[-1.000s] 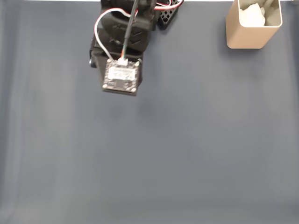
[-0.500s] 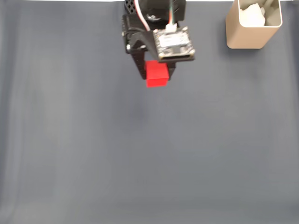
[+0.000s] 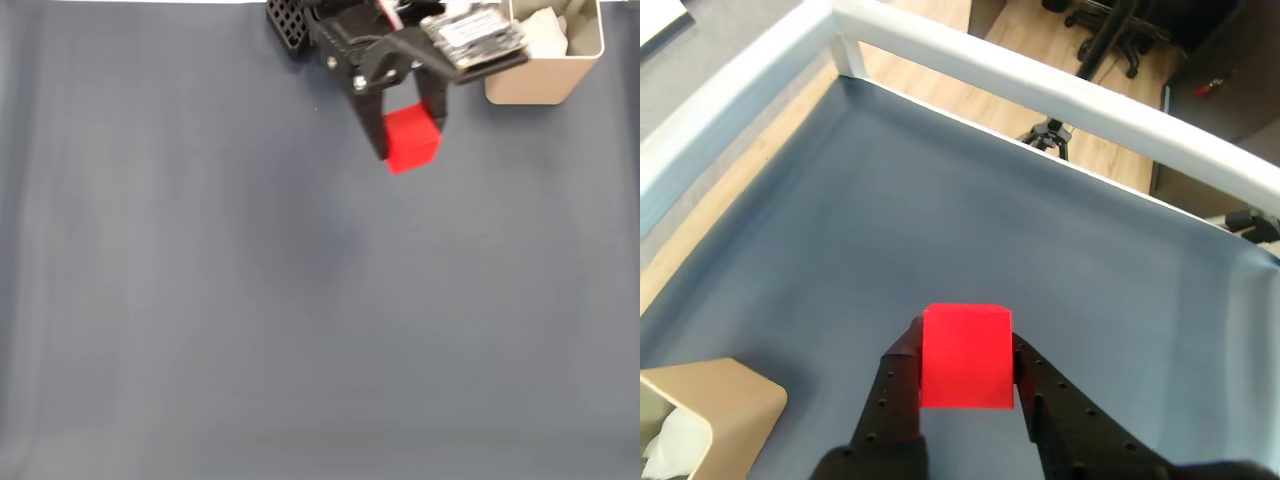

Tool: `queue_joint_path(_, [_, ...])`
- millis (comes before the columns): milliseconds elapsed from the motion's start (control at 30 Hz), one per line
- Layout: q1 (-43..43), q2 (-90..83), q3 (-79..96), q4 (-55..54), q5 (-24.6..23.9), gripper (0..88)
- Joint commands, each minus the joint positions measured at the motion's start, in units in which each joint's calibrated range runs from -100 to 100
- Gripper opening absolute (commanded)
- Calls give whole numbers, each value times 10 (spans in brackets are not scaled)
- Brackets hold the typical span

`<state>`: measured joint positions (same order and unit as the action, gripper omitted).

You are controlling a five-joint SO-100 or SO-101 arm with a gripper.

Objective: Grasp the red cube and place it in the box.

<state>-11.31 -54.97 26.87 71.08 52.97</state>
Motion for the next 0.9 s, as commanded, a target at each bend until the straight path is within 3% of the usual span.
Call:
queue_joint_path(0, [-33,12,-54,6,1,2])
queue_joint_path(867, [-197,124,-178,64,-8,2])
